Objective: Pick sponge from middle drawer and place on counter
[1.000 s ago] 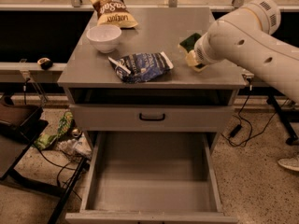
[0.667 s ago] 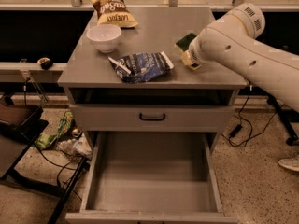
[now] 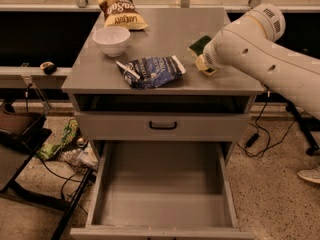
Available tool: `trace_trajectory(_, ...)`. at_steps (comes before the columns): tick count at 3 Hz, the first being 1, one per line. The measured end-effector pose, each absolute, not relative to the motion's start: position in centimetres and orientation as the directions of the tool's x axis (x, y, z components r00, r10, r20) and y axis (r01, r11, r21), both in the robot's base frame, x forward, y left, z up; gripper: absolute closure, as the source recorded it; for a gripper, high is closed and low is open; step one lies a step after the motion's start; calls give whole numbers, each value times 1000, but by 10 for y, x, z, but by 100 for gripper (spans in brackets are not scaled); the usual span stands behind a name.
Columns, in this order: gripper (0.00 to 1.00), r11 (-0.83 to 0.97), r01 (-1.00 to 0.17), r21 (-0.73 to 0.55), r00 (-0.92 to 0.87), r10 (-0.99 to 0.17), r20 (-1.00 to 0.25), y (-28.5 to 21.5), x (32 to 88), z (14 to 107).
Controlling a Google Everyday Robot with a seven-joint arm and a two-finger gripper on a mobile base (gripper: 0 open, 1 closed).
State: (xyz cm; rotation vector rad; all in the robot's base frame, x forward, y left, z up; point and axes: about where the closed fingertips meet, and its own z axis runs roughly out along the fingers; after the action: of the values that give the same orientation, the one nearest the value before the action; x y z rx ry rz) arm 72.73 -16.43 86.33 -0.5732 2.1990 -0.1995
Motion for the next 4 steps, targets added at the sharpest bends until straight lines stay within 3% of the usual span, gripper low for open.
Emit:
trace_trajectory(1, 19, 883, -334, -330, -548, -467, -694, -164, 727, 863)
trace_trajectory(2, 0, 883, -334, -330, -548, -467, -694, -164, 727, 863)
trace_trajectory(4, 0, 885, -323, -335, -499, -460, -735, -169, 707, 899)
